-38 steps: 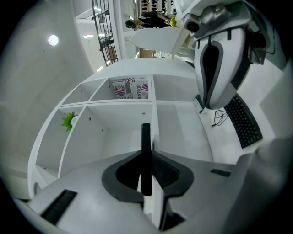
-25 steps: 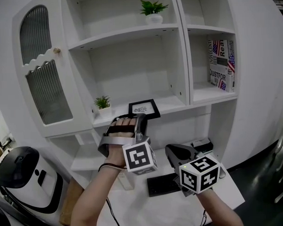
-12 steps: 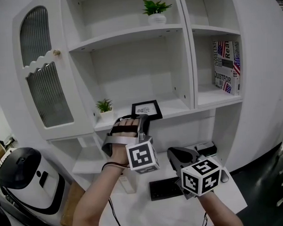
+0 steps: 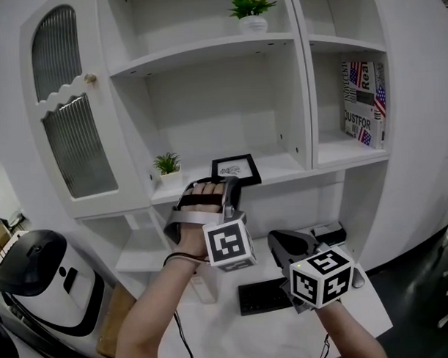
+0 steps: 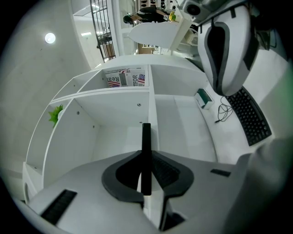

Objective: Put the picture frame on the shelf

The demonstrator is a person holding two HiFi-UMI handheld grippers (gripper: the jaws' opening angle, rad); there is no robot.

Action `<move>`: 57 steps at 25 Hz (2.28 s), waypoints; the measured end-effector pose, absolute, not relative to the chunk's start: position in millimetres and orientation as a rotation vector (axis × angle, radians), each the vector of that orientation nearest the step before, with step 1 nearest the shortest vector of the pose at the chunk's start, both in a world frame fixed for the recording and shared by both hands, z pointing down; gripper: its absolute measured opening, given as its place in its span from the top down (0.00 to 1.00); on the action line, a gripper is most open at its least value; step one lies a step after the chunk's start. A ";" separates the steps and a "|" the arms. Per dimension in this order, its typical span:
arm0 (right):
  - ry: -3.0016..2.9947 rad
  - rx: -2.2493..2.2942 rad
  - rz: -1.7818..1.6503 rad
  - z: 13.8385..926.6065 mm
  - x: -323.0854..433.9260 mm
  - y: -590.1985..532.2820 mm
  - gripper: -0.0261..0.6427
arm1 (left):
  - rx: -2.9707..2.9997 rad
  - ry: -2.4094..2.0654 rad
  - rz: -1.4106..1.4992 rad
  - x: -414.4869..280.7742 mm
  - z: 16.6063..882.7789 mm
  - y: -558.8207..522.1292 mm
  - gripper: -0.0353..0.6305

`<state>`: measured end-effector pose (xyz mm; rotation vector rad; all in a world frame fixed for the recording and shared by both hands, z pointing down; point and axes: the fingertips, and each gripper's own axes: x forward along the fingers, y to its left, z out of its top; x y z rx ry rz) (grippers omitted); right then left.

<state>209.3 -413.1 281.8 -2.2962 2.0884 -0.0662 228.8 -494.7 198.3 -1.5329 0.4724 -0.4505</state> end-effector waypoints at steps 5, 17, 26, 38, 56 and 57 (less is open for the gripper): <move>2.091 -2.299 -0.068 282.1 206.6 -410.3 0.96 | -1.524 0.468 -0.470 227.5 198.1 -494.0 0.86; 2.069 -2.318 -0.079 283.6 206.6 -396.0 0.96 | -1.612 0.492 -0.478 226.1 198.6 -494.4 0.81; 2.056 -2.322 -0.080 285.0 203.2 -384.0 0.96 | -1.769 0.554 -0.348 202.2 183.2 -470.9 0.80; 2.074 -2.289 -0.094 290.5 195.2 -366.6 0.96 | -2.111 0.631 -0.291 158.1 215.0 -451.2 0.81; 2.101 -2.253 -0.166 317.7 183.8 -332.4 0.96 | -2.711 0.664 -0.213 108.5 285.9 -424.1 0.86; 2.100 -2.255 -0.171 320.1 183.9 -330.3 0.96 | -2.736 0.672 -0.207 105.3 289.3 -423.1 0.86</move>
